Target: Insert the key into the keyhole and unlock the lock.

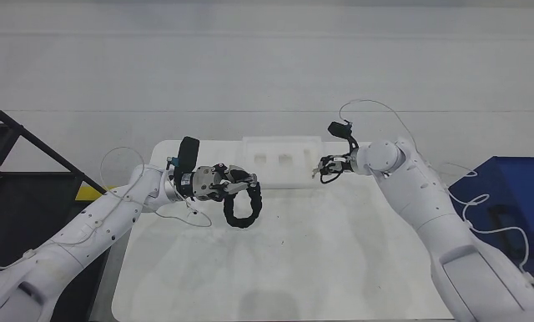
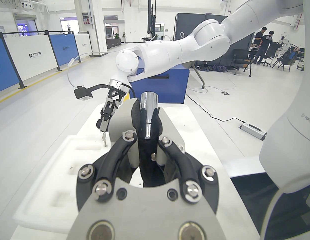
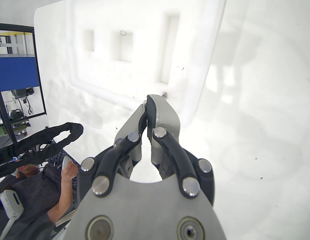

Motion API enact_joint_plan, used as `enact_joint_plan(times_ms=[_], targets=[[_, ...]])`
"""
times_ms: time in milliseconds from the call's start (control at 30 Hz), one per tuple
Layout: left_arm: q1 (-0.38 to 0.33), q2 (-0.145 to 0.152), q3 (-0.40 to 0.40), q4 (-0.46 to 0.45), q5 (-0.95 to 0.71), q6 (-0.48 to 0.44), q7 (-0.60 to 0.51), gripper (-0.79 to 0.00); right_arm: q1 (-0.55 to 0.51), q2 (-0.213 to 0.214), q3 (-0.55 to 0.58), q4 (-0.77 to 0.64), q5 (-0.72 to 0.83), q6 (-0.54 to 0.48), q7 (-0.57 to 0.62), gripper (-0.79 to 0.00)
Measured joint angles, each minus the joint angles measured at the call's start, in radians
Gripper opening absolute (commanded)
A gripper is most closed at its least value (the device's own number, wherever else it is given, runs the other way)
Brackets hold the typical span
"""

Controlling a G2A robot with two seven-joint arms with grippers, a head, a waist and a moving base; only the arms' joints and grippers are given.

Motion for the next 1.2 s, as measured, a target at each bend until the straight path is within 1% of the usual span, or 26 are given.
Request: enact_joint_plan(times_ms=[467,500,533,567,600,700,833,1033,1100,1200], targets=[[0.000,0.000,0.000,0.000,0.000,0.000,0.000,-0.785,0.022,-0.032,-0.027,0.085,0.019,-0.015,-0.015,-0.785],[0.000,0.000,0.000,0.000,0.000,0.000,0.000,-0.785,0.025,-0.035,-0.028,0.092,0.019,-0.015,-0.016,-0.653],[0.000,0.000,0.000,0.000,0.000,0.000,0.000,-0.785,0.028,-0.037,-0.030,0.101,0.019,-0.016,-0.017,-0.437],[0.000,0.000,0.000,0.000,0.000,0.000,0.000,-0.785,0.030,-0.039,-0.031,0.106,0.020,-0.018,-0.018,-0.135],[0.000,0.000,0.000,0.000,0.000,0.000,0.000,-0.785,0.033,-0.040,-0.031,0.111,0.021,-0.025,-0.020,0.000],[0.000,0.000,0.000,0.000,0.000,0.000,0.000,-0.785,0.037,-0.040,-0.034,0.112,0.005,-0.077,-0.026,0.000],[0.000,0.000,0.000,0.000,0.000,0.000,0.000,-0.785,0.035,-0.030,-0.047,0.094,-0.064,-0.169,-0.046,0.000],[0.000,0.000,0.000,0.000,0.000,0.000,0.000,-0.785,0.010,-0.009,-0.093,0.026,-0.258,-0.319,-0.101,0.000],[0.000,0.000,0.000,0.000,0.000,0.000,0.000,-0.785,0.000,-0.002,-0.101,-0.003,-0.314,-0.330,-0.128,0.000],[0.000,0.000,0.000,0.000,0.000,0.000,0.000,-0.785,-0.022,0.011,-0.116,-0.072,-0.422,-0.317,-0.173,0.000]])
